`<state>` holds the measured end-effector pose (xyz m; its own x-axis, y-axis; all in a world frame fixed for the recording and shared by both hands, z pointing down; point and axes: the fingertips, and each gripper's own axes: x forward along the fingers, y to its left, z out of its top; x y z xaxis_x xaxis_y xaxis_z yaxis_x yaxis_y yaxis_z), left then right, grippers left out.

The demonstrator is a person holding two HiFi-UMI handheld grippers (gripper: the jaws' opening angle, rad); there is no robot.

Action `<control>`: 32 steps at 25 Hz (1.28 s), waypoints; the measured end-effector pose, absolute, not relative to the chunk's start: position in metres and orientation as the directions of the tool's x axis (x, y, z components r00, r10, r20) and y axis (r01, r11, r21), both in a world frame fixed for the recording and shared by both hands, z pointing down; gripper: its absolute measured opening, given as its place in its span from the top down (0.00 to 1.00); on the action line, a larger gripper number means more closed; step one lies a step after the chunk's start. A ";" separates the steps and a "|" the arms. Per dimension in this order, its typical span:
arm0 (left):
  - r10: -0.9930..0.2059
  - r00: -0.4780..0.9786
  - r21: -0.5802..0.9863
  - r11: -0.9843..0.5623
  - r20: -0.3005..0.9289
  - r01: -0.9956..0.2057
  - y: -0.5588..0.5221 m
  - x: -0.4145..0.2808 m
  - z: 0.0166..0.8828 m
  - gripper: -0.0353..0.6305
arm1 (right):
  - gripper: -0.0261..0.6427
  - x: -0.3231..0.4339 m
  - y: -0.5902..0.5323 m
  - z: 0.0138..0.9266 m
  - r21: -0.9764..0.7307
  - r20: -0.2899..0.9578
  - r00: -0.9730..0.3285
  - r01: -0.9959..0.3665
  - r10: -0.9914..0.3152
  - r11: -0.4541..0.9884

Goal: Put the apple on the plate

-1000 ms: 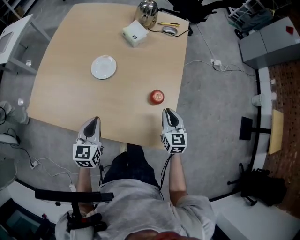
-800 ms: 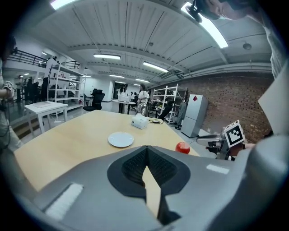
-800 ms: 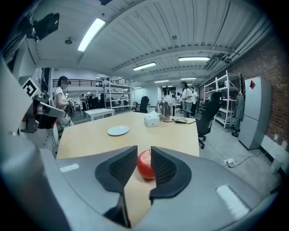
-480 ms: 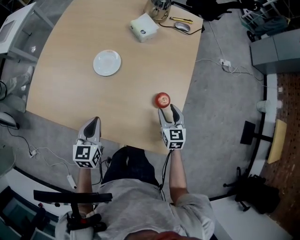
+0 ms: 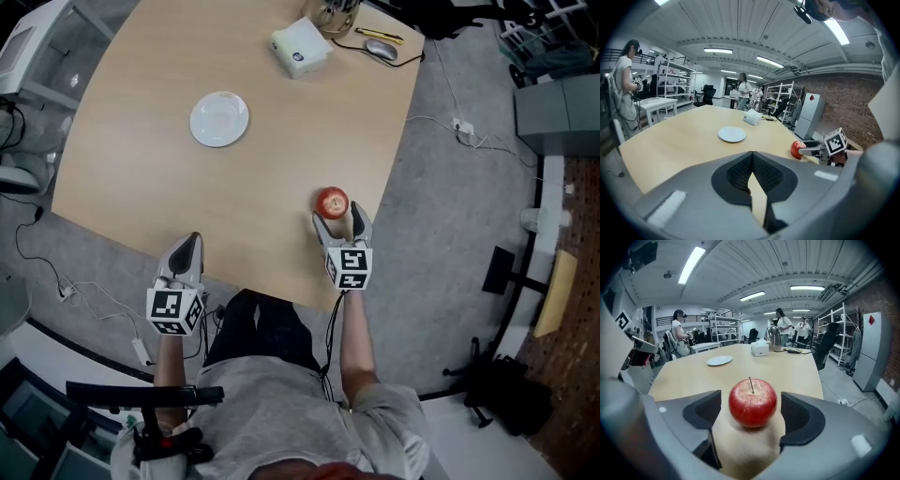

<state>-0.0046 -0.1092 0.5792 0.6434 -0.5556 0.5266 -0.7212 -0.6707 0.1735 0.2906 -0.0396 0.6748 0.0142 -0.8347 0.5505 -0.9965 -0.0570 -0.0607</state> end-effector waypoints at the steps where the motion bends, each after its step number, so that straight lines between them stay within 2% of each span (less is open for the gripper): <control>1: -0.556 0.640 0.173 -0.668 0.530 -0.724 -0.110 -0.006 0.580 0.92 | 0.38 0.291 -0.041 0.677 -0.063 0.555 0.012 -0.996 -0.832 -0.057; 20: -0.572 0.621 0.181 -0.640 0.536 -0.747 -0.119 -0.015 0.588 0.92 | 0.42 0.288 -0.057 0.687 -0.062 0.601 -0.007 -0.997 -0.799 -0.038; 32: -0.646 0.559 0.177 -0.559 0.520 -0.810 -0.126 -0.052 0.577 0.92 | 0.42 0.246 -0.112 0.663 -0.053 0.560 -0.113 -0.994 -0.821 0.100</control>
<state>-0.0523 -0.1263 0.5765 0.5593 -0.6458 0.5198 -0.8100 -0.5590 0.1770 0.2458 -0.1120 0.6634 -0.1126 -0.8207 0.5602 -0.9936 0.1003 -0.0528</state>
